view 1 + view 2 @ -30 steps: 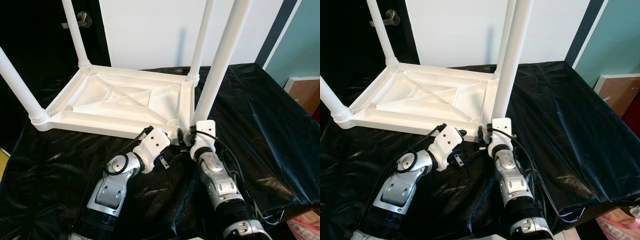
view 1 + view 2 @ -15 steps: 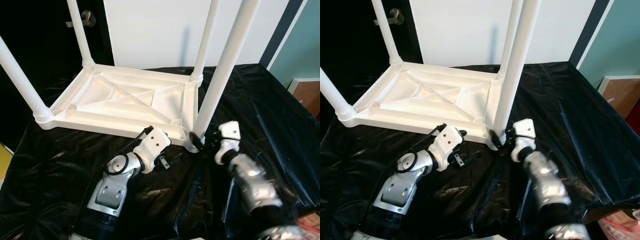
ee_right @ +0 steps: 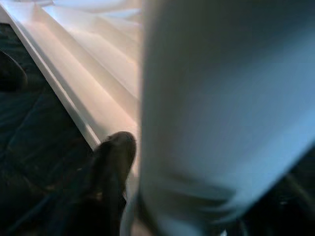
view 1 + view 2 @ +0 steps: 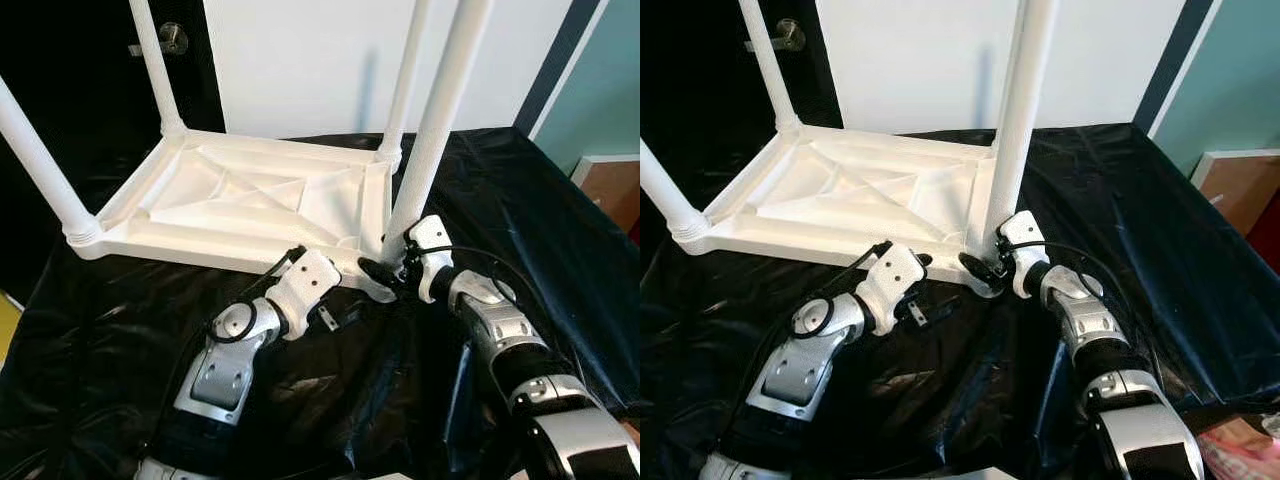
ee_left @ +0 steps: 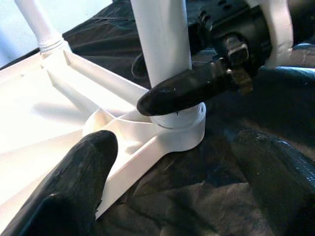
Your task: Building children table
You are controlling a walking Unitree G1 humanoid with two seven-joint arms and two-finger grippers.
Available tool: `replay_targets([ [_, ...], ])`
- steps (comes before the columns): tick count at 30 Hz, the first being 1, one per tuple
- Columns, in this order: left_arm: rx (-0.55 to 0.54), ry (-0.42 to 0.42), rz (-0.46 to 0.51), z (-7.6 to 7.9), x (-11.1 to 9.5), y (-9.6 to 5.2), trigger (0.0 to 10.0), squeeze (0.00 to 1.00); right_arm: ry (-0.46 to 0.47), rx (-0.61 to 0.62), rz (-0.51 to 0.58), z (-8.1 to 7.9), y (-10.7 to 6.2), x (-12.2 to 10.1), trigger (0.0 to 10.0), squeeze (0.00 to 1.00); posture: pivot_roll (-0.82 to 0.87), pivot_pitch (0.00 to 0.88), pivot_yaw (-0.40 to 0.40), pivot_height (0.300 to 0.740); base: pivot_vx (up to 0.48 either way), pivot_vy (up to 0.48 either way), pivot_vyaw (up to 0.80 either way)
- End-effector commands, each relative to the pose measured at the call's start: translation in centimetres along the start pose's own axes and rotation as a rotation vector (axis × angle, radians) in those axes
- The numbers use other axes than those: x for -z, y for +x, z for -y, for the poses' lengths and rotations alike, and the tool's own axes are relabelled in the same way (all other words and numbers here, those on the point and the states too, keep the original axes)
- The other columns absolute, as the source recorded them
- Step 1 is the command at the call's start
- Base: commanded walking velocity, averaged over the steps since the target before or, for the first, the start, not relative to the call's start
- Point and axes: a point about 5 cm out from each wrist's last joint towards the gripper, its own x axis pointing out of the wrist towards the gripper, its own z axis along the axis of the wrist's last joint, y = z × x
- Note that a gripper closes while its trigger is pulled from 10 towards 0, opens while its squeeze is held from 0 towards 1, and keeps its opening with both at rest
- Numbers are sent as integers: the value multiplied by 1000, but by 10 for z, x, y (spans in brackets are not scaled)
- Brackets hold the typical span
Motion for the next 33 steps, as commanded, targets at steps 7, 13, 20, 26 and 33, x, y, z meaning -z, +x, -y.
replay_targets([
  [7, -63, -3, 0, -2, 1, 3, 10000, 0, 23, -53, -32, -2, 0, 11, 196, 0, 21, 0, -48, 740, 0, 0, 0],
  [13, -49, -1, 0, -2, 2, 3, 10000, 0, 48, -24, -24, -1, -2, 14, 10000, 0, 9, 0, -32, 740, 0, 0, 0],
  [20, -20, 13, -8, -3, 4, 4, 10000, 0, 79, 192, -78, -7, -3, 28, 10000, 0, -16, 0, -15, 740, 0, 0, 0],
  [26, -27, 8, -5, -3, 3, 4, 10000, 0, 176, 436, -103, -11, -4, 35, 10000, 0, -6, 0, -23, 740, 0, 0, 0],
  [33, -26, -4, -4, 3, 5, 4, 10000, 0, 304, 769, -101, -36, 15, 31, 10000, 0, 2, 0, -35, 740, 0, 0, 0],
])
